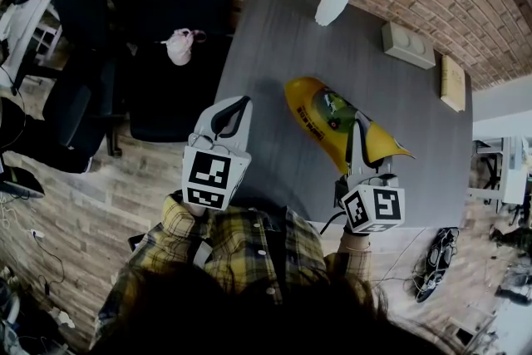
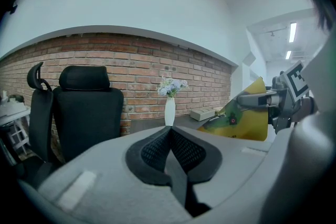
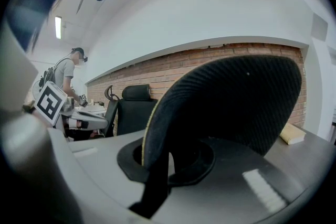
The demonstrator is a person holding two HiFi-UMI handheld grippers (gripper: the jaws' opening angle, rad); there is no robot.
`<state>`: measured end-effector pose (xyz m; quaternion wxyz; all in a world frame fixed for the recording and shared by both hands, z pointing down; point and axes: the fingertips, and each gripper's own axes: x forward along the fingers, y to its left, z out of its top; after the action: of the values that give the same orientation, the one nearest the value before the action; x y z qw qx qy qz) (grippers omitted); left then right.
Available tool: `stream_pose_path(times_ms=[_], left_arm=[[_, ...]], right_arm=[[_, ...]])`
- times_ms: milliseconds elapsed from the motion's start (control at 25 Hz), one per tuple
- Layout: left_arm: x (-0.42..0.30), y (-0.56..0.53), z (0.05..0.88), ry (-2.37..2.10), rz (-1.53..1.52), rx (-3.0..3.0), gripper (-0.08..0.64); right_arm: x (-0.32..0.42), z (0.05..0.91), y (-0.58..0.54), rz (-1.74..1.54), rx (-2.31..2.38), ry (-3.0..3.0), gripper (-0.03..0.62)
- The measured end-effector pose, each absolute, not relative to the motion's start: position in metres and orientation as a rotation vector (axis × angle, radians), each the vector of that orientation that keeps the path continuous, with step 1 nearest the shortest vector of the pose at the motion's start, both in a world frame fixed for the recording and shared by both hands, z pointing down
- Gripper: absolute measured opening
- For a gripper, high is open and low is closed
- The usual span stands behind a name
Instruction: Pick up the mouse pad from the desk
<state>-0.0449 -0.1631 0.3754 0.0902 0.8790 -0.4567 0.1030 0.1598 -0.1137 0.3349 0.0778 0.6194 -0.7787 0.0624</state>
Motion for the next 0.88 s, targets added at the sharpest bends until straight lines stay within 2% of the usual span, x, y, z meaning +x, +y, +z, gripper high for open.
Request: stream_pose_path(times_ms=[880], left_arm=[[-0.0452, -0.1639, 0.3755, -1.367, 0.305, 2.608, -0.002]], right_arm=[[0.159, 0.3376, -0.1148, 0.201, 1.837, -2.33, 0.014]])
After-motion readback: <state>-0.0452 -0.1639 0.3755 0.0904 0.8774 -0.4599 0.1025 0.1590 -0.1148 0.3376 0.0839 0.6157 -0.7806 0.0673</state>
